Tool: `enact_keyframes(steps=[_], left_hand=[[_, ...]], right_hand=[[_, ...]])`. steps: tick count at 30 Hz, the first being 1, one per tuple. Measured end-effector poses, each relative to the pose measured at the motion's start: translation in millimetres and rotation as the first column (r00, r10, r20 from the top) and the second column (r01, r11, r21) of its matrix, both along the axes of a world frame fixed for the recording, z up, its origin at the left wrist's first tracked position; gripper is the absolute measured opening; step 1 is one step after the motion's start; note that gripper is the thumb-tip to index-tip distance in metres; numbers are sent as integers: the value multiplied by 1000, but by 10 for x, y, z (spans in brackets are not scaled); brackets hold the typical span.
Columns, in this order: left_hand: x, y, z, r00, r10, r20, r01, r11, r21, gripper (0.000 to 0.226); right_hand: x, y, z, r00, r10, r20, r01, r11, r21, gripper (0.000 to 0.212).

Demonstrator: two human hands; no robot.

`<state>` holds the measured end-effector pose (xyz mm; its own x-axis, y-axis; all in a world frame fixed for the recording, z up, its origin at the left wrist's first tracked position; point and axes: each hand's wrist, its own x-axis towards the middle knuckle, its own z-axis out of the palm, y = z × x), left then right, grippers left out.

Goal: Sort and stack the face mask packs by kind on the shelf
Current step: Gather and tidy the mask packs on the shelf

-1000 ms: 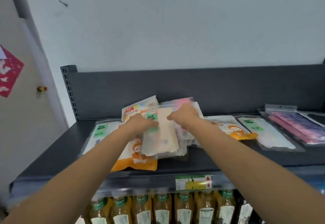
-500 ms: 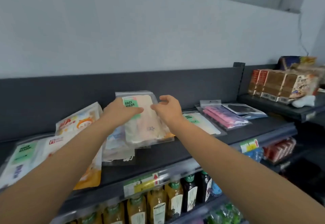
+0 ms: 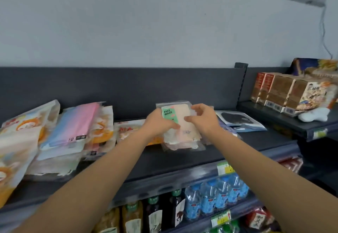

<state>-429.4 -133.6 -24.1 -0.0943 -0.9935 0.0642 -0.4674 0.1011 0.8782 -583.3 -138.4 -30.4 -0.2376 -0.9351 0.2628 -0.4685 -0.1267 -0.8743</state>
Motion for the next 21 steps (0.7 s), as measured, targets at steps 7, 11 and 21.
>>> enact_keyframes(steps=[7,11,21], left_hand=[[-390,-349,-268,985,69,158,-71,997,11,48],[-401,-442,-346,953,56,297,-58,998,-1,62],[763,-126,340,868,352,349,-248,918,-310,82]], right_hand=[[-339,-458,-339,988,108,-107,-102,993,62,43],[-299,-582,-471,958,202,-202,-182,977,114,40],[945,-558,57,936,346,-56,-348,938,-15,30]])
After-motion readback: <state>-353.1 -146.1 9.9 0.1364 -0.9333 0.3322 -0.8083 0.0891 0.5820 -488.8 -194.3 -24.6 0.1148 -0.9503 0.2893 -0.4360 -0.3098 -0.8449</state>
